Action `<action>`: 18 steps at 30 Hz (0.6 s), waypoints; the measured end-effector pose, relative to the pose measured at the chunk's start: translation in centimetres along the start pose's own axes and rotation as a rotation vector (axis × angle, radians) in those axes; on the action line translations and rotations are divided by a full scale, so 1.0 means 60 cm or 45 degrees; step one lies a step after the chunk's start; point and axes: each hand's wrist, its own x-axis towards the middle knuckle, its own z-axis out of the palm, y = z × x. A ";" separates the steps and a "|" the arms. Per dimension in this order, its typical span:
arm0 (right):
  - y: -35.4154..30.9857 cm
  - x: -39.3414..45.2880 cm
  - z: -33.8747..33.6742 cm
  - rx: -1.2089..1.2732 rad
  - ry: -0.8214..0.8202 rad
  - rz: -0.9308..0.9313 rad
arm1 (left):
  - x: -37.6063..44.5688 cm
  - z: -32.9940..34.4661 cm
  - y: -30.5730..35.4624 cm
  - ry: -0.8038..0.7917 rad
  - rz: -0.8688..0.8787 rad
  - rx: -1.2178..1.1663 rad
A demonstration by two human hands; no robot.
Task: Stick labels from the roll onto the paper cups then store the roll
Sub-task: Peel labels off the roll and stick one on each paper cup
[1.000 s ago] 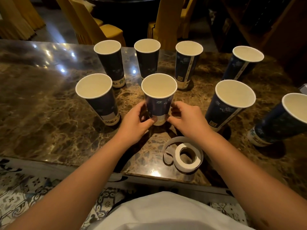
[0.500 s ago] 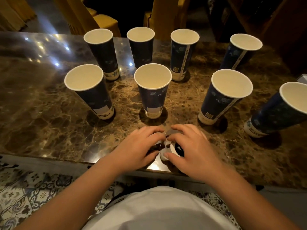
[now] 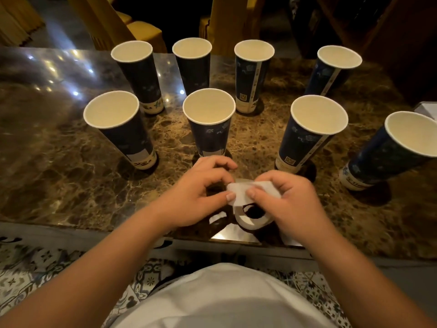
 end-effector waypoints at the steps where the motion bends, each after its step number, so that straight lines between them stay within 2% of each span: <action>1: -0.003 0.000 -0.009 0.102 0.014 0.042 | 0.007 0.001 0.006 -0.012 0.003 -0.026; 5: -0.007 -0.003 -0.034 0.455 0.101 0.115 | 0.032 0.013 0.022 -0.061 0.029 -0.091; 9: 0.003 -0.010 -0.045 0.504 0.244 0.157 | 0.046 0.019 0.031 -0.127 0.048 -0.162; 13: 0.011 -0.024 -0.053 0.814 0.326 0.267 | 0.058 0.018 0.039 -0.172 0.037 -0.020; 16: 0.014 -0.035 -0.063 0.854 0.382 0.247 | 0.072 0.021 0.043 -0.212 0.052 0.149; 18: 0.020 -0.040 -0.068 0.830 0.422 0.249 | 0.079 0.025 0.048 -0.235 0.058 0.152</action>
